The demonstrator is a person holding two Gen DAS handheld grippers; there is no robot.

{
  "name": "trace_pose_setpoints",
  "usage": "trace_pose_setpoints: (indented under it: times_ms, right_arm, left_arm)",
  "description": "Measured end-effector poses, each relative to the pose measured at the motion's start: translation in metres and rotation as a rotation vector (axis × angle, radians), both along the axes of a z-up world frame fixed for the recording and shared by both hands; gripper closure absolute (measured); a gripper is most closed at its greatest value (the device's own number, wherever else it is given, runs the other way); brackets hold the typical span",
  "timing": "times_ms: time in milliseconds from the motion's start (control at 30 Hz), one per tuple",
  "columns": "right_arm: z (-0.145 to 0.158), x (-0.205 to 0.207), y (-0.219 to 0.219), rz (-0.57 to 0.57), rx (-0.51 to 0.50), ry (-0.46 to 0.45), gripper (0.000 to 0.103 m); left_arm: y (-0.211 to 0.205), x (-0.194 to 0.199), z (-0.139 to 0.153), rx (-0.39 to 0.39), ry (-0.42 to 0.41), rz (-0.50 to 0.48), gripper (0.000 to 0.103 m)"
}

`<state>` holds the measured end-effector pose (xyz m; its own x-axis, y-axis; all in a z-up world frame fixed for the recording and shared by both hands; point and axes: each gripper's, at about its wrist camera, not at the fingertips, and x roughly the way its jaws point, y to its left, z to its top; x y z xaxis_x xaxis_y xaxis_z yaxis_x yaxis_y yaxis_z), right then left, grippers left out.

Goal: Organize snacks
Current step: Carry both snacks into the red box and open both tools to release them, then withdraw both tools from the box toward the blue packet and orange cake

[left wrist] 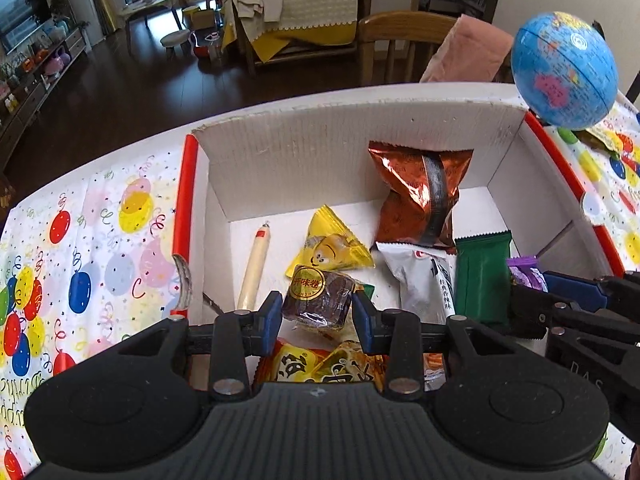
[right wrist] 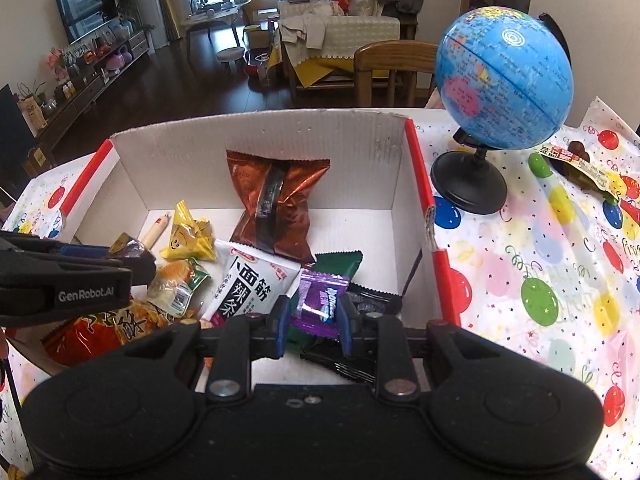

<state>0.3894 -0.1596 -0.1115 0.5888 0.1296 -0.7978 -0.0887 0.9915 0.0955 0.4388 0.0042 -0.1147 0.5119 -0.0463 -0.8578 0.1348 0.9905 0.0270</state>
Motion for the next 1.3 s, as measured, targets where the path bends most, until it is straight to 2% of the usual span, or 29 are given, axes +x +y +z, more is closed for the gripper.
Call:
trace_pose_setpoints:
  times_ms: [233, 400, 600, 700, 933, 1000, 1167, 1300]
  right_arm:
    - [-0.002, -0.002, -0.002, -0.005, 0.004, 0.015, 0.075]
    - [0.005, -0.009, -0.007, -0.009, 0.024, 0.009, 0.073]
    - [0.021, -0.023, -0.012, -0.007, 0.046, -0.025, 0.069]
    - [0.030, -0.031, -0.014, -0.003, 0.058, -0.043, 0.067]
    - [0.051, -0.054, -0.022, -0.001, 0.078, -0.098, 0.060]
    - [0.057, -0.062, -0.024, 0.003, 0.084, -0.113, 0.058]
    - [0.072, -0.085, -0.028, 0.018, 0.080, -0.154, 0.049]
    - [0.081, -0.103, -0.033, 0.020, 0.084, -0.178, 0.045]
  left_arm:
    - [-0.003, -0.003, 0.001, 0.006, -0.003, -0.012, 0.065]
    - [-0.002, -0.009, 0.008, -0.008, -0.012, 0.002, 0.050]
    - [0.002, -0.022, 0.026, -0.035, -0.039, 0.018, 0.049]
    - [0.002, -0.032, 0.036, -0.038, -0.056, 0.015, 0.043]
    - [-0.001, -0.060, 0.062, -0.048, -0.102, 0.016, 0.040]
    - [-0.003, -0.068, 0.069, -0.052, -0.117, 0.016, 0.036]
    - [-0.006, -0.093, 0.084, -0.053, -0.146, 0.019, 0.035]
    - [-0.008, -0.114, 0.095, -0.058, -0.171, 0.022, 0.035]
